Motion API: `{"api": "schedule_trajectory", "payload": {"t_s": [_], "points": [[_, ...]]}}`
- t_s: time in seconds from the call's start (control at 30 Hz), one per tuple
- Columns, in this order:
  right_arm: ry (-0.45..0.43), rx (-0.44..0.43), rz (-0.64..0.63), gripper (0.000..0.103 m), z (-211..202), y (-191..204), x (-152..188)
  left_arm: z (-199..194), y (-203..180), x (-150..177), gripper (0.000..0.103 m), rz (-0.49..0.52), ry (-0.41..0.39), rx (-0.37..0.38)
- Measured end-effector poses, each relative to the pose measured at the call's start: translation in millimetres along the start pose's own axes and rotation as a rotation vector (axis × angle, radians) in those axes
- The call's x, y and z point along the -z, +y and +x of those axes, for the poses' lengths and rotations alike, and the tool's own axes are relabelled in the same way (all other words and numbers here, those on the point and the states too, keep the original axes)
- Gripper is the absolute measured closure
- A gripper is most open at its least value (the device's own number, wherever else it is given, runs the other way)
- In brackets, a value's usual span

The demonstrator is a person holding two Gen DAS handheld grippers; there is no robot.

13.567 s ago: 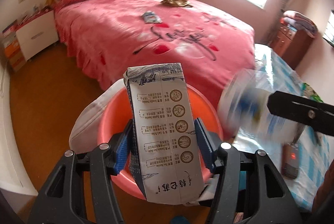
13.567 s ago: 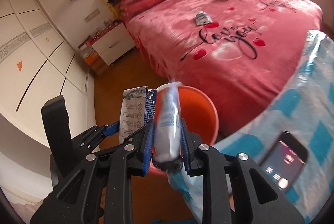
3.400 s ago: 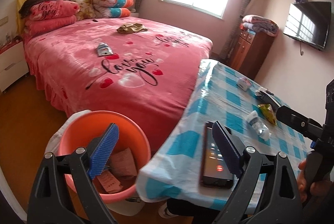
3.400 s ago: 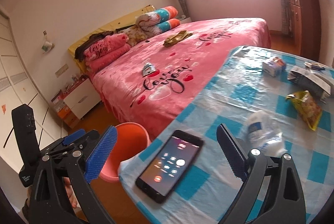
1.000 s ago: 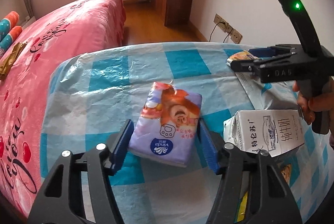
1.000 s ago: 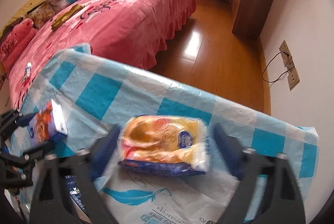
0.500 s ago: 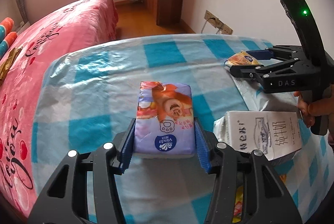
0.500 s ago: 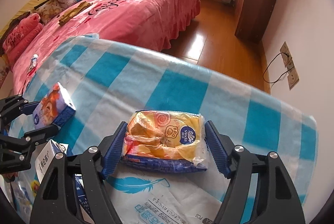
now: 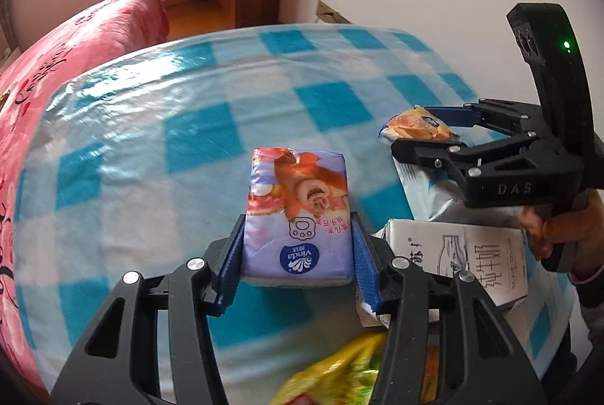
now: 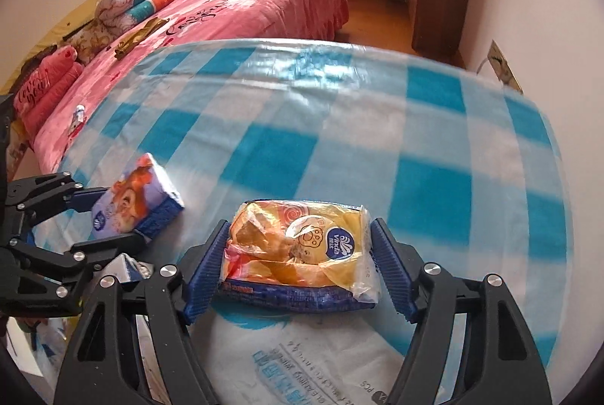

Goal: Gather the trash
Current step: 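Lift the tissue pack and bread bag off the table with both tools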

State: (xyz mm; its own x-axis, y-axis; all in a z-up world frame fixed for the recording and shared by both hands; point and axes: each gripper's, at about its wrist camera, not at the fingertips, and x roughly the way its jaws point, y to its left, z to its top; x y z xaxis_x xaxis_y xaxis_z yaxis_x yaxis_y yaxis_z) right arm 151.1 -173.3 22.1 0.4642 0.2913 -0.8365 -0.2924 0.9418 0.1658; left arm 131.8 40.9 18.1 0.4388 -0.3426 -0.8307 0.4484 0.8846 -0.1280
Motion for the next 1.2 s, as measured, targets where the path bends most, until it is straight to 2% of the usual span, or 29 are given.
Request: {"api": "schedule_trajectory", "payload": {"t_s": [0.3, 0.5, 0.77, 1.2], "points": [[-0.059, -0.037, 0.103, 0.029, -46.9, -5.0, 68.5, -15.8, -41.0, 32.4, 0.05, 0.008, 0.003, 0.07], [-0.176, -0.081, 0.167, 0.03, -75.7, -8.9, 98.0, -27.0, -54.1, 38.7, 0.05, -0.013, -0.026, 0.076], [-0.266, -0.125, 0.199, 0.03, -99.5, -9.9, 103.3, -46.3, -54.7, 39.6, 0.05, -0.077, -0.094, 0.072], [-0.277, -0.135, 0.18, 0.031, -125.3, 15.9, 113.3, -87.5, -51.8, 63.6, 0.05, -0.144, -0.181, 0.041]]}}
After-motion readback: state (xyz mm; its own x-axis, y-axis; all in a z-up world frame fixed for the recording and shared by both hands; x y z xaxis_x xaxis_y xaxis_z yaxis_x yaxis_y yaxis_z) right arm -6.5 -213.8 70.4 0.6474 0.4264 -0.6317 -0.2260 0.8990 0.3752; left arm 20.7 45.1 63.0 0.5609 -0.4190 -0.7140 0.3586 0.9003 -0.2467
